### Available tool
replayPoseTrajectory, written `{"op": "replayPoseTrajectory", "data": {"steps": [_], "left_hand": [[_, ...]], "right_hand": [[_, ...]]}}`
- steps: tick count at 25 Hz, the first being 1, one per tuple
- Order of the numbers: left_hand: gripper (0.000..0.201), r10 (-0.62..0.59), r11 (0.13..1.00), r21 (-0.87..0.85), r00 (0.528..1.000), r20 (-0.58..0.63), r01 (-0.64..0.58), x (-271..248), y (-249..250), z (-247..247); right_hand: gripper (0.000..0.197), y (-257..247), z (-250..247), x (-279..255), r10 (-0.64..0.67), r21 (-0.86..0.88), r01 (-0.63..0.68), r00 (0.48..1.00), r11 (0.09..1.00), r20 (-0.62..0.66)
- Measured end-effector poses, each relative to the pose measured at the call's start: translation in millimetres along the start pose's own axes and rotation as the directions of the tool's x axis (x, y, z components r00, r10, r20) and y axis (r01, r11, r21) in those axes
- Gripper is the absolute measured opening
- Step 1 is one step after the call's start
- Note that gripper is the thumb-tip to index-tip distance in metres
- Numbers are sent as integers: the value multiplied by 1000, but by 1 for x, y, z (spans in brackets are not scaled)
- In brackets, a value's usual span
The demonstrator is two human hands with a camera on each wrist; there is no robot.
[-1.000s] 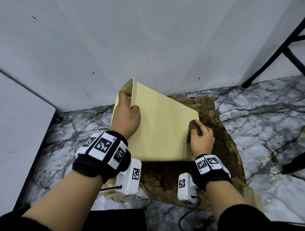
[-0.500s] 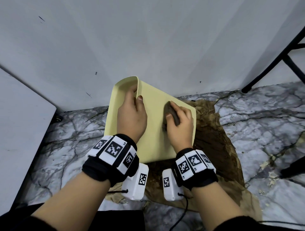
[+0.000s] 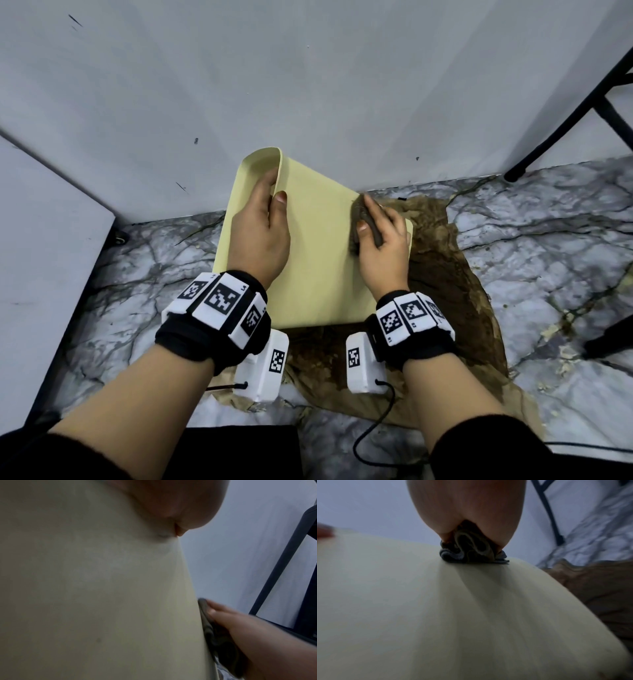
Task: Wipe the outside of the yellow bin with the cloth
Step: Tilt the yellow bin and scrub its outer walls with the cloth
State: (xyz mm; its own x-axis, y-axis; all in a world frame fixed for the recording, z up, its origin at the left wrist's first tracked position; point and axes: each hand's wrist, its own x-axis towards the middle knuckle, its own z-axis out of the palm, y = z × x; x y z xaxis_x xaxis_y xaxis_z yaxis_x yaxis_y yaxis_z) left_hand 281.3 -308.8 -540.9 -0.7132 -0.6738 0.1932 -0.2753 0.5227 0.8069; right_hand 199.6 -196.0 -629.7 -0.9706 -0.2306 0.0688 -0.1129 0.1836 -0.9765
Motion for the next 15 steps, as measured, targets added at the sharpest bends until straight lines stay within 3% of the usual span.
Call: {"op": "replayPoseTrajectory", "data": {"steps": [5,9,12,15], "left_hand": [[35,-7,999,-39,1000,-9,6,1,-5,-7],[35,-8,1000,-29,1000,-20,8,3,-7,-5],[38,-27,999,-18,999,-32,26,2,-7,-4],[38,-5,1000,13,999,-45,5,1,-2,0]], "right_hand": [[38,43,-19,6,269,23,-269,959,963,-86],[39,42,-20,9,347,14,-348,931,937,-114],[41,17,-7,3,287,-8,-289,951,957,-114],[42,-26,18,-7,55,-8,-56,998,998,-36]]}}
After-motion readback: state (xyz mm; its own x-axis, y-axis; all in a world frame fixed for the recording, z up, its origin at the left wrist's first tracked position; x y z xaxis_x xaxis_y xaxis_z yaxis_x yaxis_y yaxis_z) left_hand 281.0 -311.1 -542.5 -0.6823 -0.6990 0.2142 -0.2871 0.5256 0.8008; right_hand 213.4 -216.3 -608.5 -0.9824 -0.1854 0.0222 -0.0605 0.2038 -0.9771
